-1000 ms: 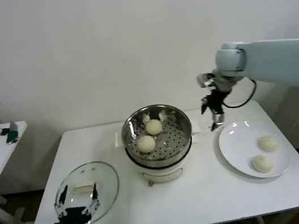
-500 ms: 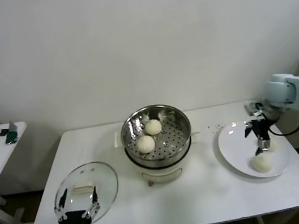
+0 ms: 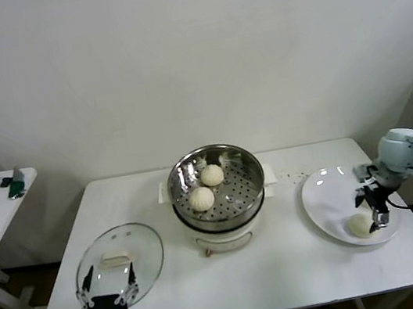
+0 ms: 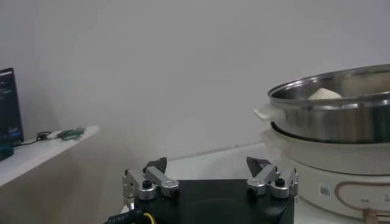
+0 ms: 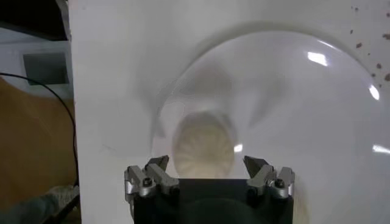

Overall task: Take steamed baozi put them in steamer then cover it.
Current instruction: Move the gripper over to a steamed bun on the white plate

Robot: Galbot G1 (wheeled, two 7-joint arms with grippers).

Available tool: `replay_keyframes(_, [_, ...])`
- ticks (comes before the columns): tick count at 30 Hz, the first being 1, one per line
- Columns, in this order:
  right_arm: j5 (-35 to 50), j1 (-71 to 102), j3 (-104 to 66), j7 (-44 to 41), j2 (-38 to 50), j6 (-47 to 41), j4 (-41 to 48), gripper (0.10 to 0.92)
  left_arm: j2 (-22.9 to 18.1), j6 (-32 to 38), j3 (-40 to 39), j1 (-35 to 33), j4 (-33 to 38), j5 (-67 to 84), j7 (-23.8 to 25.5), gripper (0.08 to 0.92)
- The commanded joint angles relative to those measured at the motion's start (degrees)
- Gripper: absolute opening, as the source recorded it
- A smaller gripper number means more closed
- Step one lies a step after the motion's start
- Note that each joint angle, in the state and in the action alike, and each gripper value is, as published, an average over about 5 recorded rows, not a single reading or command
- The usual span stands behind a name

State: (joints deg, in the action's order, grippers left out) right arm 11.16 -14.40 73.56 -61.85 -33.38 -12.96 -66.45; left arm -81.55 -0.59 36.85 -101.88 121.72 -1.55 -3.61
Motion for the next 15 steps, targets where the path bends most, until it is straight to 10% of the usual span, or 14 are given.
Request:
replay_keyframes(1, [-2.42,4.75,-4.35,-0.16,-1.42,0.23,2.85,0.823,-0.2,-0.01,0.08,-0.13,-0.12,-0.12,-0.01,0.823])
replay_keyframes(15, [-2.85,4.93,-3.9,-1.51,-4.04,0.69,5.15,0.762,-0.33,0.07,0.39,-0.05,-0.57,-0.11,-0.1,0.823])
